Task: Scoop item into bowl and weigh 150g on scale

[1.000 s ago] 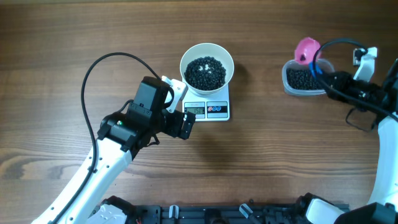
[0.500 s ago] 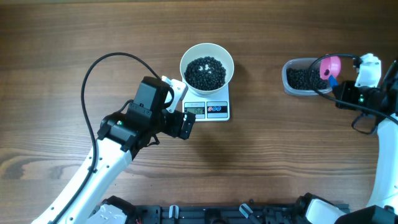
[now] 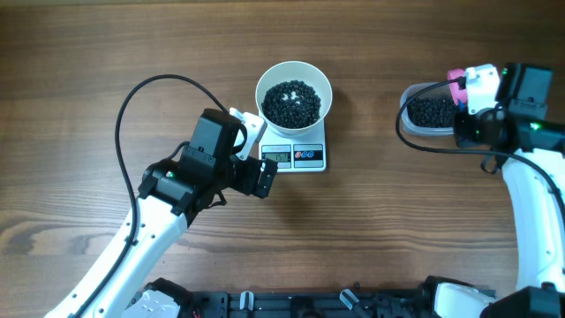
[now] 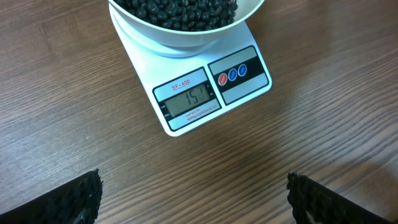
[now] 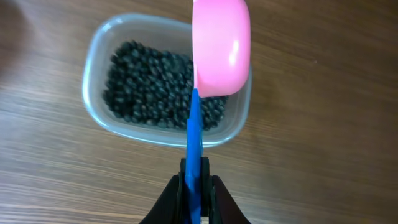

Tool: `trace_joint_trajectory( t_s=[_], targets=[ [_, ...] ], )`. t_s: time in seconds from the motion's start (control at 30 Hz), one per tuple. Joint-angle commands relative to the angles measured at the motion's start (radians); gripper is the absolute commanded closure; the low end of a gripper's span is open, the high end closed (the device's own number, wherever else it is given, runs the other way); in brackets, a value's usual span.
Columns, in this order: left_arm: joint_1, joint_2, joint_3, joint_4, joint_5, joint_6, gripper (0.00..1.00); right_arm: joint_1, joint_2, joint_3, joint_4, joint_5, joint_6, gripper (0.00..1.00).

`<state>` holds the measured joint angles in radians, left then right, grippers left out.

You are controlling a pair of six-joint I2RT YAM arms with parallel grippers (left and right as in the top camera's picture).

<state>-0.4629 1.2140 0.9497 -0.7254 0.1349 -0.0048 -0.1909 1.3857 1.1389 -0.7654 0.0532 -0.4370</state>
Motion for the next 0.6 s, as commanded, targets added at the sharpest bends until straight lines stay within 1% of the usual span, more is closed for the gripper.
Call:
trace_joint_trajectory(
  t_s=[0.0, 0.13, 0.2, 0.5, 0.57],
  targets=[
    [-0.005, 0.004, 0.018, 0.003, -0.005, -0.003, 0.0, 0.011, 0.032, -0.005, 0.005, 0.082, -0.033, 0.96],
    [-0.005, 0.004, 0.018, 0.003, -0.005, -0.003, 0.0, 0.011, 0.034, -0.005, 0.011, 0.082, -0.029, 0.96],
    [-0.005, 0.004, 0.018, 0.003, -0.005, -0.003, 0.0, 0.011, 0.034, -0.005, 0.017, 0.077, 0.002, 0.96],
    [-0.005, 0.004, 0.018, 0.003, -0.005, -0.003, 0.0, 0.011, 0.034, -0.005, 0.018, -0.171, 0.124, 0.96],
    [-0.005, 0.004, 0.018, 0.003, -0.005, -0.003, 0.0, 0.011, 0.034, -0.005, 0.017, -0.181, 0.152, 0.96]
  ],
)
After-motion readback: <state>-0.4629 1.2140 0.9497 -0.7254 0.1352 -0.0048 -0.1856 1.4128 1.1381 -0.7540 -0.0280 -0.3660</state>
